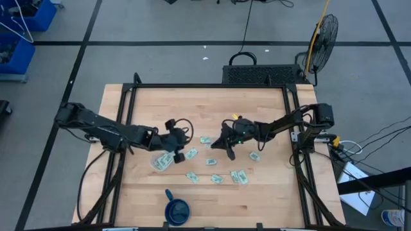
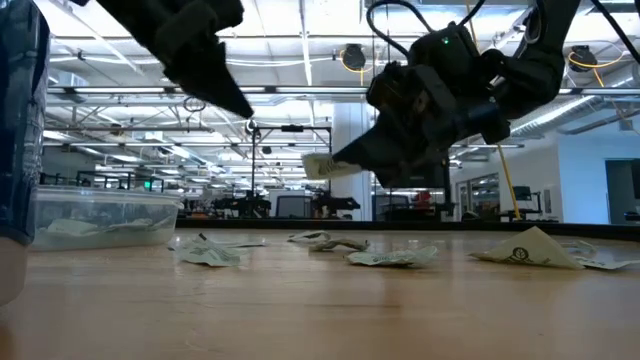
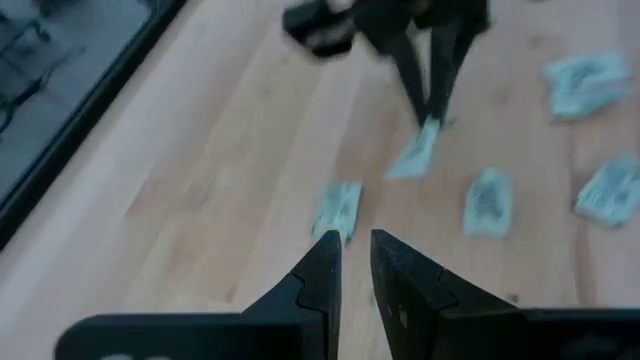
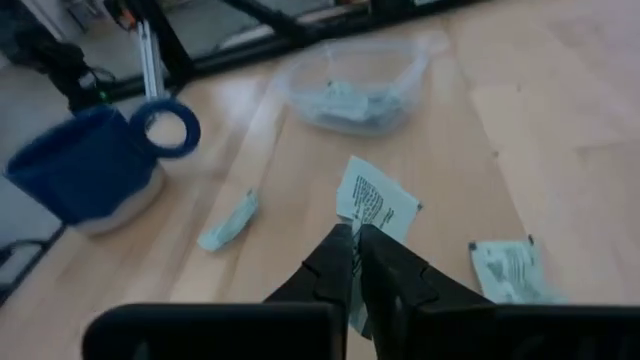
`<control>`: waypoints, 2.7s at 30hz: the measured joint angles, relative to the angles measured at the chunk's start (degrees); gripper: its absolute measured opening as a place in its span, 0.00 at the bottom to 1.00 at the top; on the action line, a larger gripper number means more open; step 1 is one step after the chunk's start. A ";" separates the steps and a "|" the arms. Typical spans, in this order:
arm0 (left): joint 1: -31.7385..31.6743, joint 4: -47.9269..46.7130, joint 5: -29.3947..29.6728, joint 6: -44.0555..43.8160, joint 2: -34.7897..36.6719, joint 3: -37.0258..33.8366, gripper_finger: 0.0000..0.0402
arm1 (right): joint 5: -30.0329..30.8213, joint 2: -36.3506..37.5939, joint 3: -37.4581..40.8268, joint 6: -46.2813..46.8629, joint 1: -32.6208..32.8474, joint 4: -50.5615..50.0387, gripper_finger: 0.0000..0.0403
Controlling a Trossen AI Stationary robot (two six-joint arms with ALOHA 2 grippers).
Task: Pick and place Stevia / Truvia into bins
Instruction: Put the stevia packet into the transparent container
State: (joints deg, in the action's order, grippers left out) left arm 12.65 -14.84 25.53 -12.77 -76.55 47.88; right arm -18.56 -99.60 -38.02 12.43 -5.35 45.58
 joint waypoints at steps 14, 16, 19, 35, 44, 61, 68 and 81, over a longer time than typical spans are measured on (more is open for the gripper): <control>-1.46 18.49 -4.52 11.70 -9.55 0.04 0.42 | 0.19 0.03 0.00 4.89 0.22 3.08 0.04; -1.88 20.06 -4.52 12.70 -11.48 0.05 0.44 | 0.17 0.03 0.00 5.86 0.20 3.14 0.04; -2.73 22.63 -4.52 13.06 -14.51 0.02 0.47 | 0.16 0.03 0.00 6.40 0.20 3.29 0.04; -3.39 30.22 -7.51 15.89 -19.93 0.02 0.35 | 0.18 0.03 0.00 6.00 0.22 3.49 0.04; -3.59 31.62 -7.49 18.68 -19.91 0.02 0.15 | 0.23 0.03 0.00 6.16 0.22 3.47 0.05; -3.67 25.46 -6.31 16.43 -19.86 0.02 0.02 | 0.57 0.12 -0.07 6.07 0.05 2.48 0.30; -1.61 9.41 -0.01 9.48 -13.99 0.02 0.01 | 0.62 0.12 -0.07 5.96 0.05 -1.10 0.31; 11.36 -30.12 -0.80 -30.78 4.07 -0.60 0.04 | 0.57 0.12 -0.04 4.67 0.05 -4.04 0.30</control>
State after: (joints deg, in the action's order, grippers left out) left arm 24.01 -44.96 24.73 -43.55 -72.49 47.28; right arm -17.99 -99.48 -38.06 17.10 -5.30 41.55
